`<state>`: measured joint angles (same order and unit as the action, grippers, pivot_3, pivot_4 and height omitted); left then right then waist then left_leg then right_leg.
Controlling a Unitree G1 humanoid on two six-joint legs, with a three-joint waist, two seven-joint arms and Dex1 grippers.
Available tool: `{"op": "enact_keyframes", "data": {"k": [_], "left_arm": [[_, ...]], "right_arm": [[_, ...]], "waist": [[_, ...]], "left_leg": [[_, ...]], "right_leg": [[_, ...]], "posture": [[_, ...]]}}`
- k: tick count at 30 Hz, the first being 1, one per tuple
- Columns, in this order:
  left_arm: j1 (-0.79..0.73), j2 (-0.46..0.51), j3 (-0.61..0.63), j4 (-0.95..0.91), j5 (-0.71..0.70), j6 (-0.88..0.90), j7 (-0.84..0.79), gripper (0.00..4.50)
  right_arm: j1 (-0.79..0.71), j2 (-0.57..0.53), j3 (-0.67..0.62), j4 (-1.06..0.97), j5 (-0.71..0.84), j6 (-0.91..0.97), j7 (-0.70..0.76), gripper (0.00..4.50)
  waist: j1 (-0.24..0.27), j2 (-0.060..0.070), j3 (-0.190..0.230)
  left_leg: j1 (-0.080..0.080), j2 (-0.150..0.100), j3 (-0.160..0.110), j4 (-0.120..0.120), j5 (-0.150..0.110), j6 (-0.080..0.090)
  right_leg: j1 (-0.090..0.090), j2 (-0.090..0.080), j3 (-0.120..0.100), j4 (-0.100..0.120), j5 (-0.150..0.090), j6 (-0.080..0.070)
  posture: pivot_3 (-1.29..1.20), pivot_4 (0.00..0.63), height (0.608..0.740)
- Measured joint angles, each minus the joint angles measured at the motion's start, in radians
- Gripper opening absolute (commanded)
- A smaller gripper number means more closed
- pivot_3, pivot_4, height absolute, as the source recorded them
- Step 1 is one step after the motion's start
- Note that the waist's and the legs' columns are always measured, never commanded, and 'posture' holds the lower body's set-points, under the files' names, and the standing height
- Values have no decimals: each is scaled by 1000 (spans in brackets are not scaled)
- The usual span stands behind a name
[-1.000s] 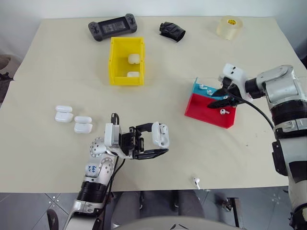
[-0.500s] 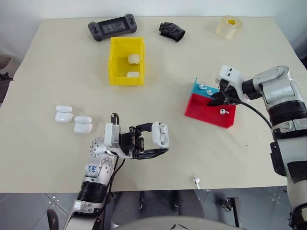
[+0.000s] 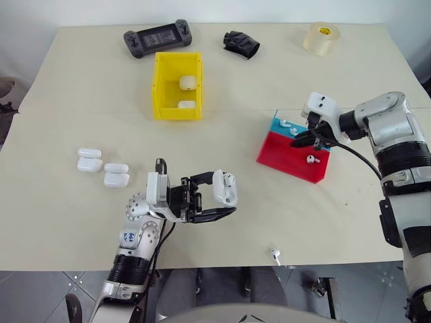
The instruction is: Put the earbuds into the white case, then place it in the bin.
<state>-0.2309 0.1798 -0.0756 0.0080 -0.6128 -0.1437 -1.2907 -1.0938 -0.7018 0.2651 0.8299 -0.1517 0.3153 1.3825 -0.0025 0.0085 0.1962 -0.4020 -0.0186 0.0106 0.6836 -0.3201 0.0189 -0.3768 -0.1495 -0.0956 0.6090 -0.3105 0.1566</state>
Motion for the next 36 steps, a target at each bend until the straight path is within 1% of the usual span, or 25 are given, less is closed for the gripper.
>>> {"op": "enact_keyframes", "data": {"k": [8, 10, 17, 25, 30, 33, 36], "left_arm": [[0, 8, 0, -1, 0, 2, 5, 2928], [0, 9, 0, -1, -1, 2, 8, 2928], [0, 14, -1, -6, -3, 5, 12, 2928], [-1, 17, -1, -31, -4, 14, 16, 2928], [-1, 18, -2, -33, -5, 19, 18, 2928], [-2, 19, -1, -35, -5, 21, 21, 2928], [-1, 20, -1, -36, -5, 22, 24, 2928]], "right_arm": [[1, 0, 1, -1, -1, -8, 9, 335], [4, 0, 1, -4, -1, -8, 12, 3], [21, -6, 1, -42, 4, -14, 35, 3], [56, -31, 1, -82, 12, -72, 82, 3], [106, -49, 0, -151, 33, -122, 118, 3], [168, -82, 0, -225, 73, -201, 145, 3], [218, -112, 4, -292, 105, -242, 154, 3]], "waist": [[0, 0, 0], [0, 0, 0], [0, 0, 0], [1, 0, 0], [1, 0, 0], [2, 0, 0], [3, 0, 0]], "left_leg": [[0, 0, 0, 0, 0, 0], [0, 0, 0, 0, 0, 0], [0, 0, 0, 0, 0, 0], [0, 0, 0, 0, 0, 0], [0, 0, 0, 1, 0, 0], [0, 0, 0, 1, 0, 0], [0, 0, 0, 1, 0, 0]], "right_leg": [[0, 0, 0, 0, 0, 0], [0, 0, 0, 0, 0, 0], [0, 0, 0, 1, 0, 0], [0, 0, 0, 1, 0, 0], [0, 0, 0, 1, 0, 0], [0, 0, 0, 1, 0, 0], [0, 0, 0, 1, 0, 0]], "posture": [[0, 150, 740], [0, 150, 740], [0, 150, 740], [0, 150, 740], [0, 150, 740], [0, 150, 740], [0, 150, 740]]}}
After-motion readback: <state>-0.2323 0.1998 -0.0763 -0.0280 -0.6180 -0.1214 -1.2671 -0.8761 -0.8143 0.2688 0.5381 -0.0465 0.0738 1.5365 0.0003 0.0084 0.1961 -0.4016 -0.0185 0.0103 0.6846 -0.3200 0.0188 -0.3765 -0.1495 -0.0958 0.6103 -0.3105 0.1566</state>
